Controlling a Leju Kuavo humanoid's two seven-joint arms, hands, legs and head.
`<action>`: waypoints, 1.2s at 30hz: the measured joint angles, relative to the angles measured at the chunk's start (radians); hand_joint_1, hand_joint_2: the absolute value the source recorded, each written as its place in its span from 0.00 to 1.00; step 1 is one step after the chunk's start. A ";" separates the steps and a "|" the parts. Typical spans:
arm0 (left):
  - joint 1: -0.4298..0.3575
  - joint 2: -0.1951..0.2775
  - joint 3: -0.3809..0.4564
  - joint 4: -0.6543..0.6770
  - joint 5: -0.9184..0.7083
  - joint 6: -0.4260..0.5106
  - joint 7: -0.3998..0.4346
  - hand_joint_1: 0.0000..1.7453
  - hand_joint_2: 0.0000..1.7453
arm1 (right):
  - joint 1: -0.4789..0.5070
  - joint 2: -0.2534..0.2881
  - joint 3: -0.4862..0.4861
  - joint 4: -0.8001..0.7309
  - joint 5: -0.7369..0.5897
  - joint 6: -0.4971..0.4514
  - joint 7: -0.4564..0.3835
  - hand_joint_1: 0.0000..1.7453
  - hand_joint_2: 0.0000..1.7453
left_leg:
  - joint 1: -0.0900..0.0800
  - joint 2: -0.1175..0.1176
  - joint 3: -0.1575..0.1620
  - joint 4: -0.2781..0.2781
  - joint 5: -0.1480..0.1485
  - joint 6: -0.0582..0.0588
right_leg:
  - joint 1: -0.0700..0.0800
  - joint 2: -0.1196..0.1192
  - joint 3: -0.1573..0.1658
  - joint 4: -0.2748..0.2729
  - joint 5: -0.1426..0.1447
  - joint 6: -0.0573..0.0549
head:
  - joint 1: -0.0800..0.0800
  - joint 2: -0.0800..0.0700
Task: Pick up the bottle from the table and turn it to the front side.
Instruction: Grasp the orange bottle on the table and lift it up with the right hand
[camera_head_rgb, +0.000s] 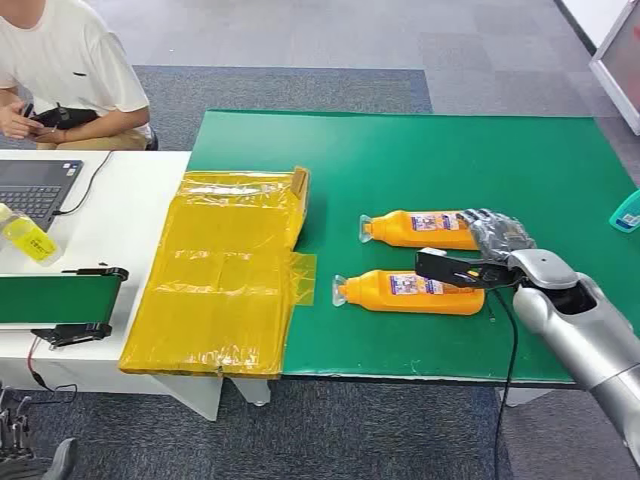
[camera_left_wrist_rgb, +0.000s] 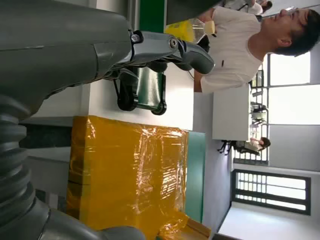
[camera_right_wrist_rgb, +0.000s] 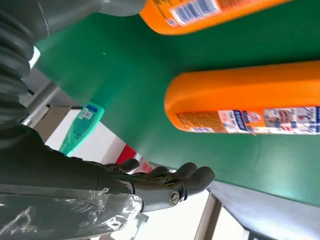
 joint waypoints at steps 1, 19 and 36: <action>0.001 0.000 -0.001 0.000 0.001 0.002 0.000 0.00 1.00 | 0.006 -0.008 -0.004 -0.012 -0.006 0.006 0.000 0.00 1.00 | 0.000 0.000 0.000 0.000 0.000 0.000 | 0.000 0.000 0.000 0.000 0.000 0.000 | 0.000 0.000; 0.014 0.000 -0.003 0.000 0.026 0.010 -0.002 0.00 1.00 | 0.100 -0.161 -0.012 -0.205 -0.144 0.107 0.012 0.00 1.00 | 0.000 0.000 0.000 0.000 -0.001 -0.001 | 0.000 0.000 0.000 0.000 0.000 0.000 | 0.000 0.000; 0.002 0.000 -0.003 0.000 0.014 -0.054 -0.002 0.00 1.00 | 0.108 -0.037 0.099 -0.039 -0.077 0.022 -0.032 0.00 1.00 | 0.000 0.000 0.000 0.000 0.000 -0.001 | 0.000 0.000 0.000 0.000 0.000 0.000 | 0.000 0.000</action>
